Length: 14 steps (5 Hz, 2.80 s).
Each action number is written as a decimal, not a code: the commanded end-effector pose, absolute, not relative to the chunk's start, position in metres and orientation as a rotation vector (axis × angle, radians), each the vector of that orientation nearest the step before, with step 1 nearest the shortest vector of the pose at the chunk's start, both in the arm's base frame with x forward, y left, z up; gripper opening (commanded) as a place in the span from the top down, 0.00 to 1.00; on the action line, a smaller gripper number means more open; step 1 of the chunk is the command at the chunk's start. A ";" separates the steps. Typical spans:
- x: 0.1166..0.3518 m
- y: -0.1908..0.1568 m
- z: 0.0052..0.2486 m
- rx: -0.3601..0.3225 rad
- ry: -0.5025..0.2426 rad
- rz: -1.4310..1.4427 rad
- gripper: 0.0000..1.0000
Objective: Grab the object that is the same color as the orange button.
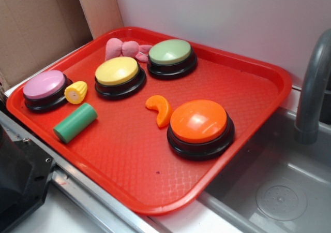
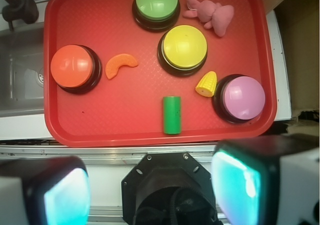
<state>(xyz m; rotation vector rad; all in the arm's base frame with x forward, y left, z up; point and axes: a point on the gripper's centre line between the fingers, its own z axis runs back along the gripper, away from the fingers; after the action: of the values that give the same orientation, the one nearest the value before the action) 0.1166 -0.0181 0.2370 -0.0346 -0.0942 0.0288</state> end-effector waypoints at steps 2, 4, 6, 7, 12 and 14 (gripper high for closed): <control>0.135 -0.015 0.231 -0.082 -0.096 0.240 0.00; 0.177 -0.021 0.209 -0.063 -0.205 0.692 0.00; 0.221 -0.024 0.155 0.006 -0.217 1.065 0.00; 0.234 -0.035 0.120 0.014 -0.198 1.101 0.00; 0.248 -0.059 0.016 0.010 -0.109 1.078 0.00; 0.251 -0.063 0.008 0.001 -0.108 1.080 0.53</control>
<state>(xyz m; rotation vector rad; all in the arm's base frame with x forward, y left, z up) 0.2555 -0.0722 0.0113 -0.0081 -0.1156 1.0832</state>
